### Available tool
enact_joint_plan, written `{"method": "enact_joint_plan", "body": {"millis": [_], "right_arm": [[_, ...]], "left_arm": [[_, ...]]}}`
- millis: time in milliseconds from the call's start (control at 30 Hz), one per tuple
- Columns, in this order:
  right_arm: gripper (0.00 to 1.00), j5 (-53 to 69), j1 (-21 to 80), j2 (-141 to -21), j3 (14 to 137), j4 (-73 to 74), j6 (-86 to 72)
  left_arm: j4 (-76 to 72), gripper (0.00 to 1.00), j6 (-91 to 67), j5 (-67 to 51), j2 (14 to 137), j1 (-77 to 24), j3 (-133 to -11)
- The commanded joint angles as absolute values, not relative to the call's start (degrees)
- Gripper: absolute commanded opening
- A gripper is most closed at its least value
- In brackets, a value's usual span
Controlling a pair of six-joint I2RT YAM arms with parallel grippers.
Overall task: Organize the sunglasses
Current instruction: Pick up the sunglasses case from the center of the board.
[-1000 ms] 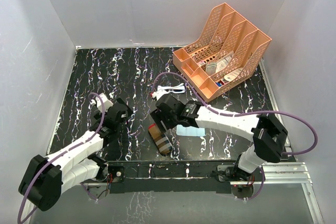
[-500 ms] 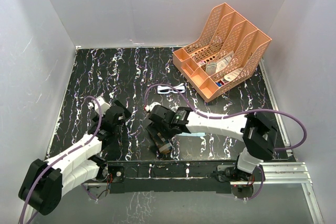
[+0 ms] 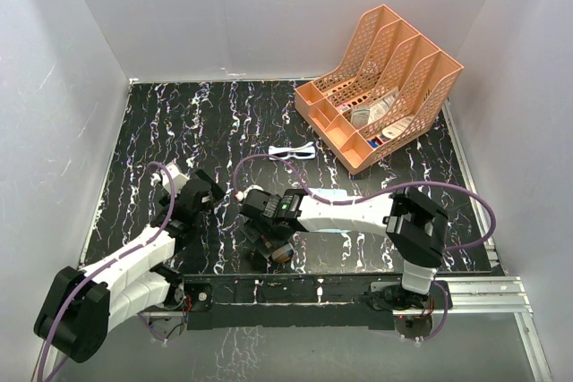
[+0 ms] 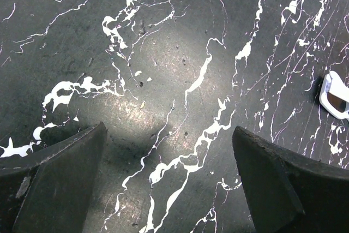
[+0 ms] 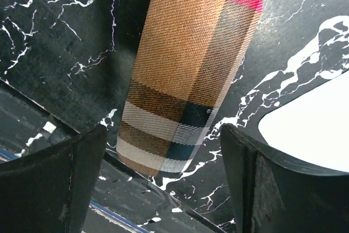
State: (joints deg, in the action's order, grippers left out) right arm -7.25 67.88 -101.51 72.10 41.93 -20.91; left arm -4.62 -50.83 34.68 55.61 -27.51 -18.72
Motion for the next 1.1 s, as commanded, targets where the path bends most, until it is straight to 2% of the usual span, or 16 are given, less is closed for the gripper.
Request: {"method": "enact_joint_plan", "body": {"millis": [0,1067], "right_arm": [[0.84,-6.8,68.3,-102.6,74.3,40.5,-21.6],[0.84,-4.6,68.4,-108.8,74.8,37.4,-19.6]], "left_arm": [[-5.4,0.99,-50.0,34.2,55.8,-26.9,-18.6],[-5.9,0.99,-50.2,32.3,54.9,-25.6,-17.3]]}}
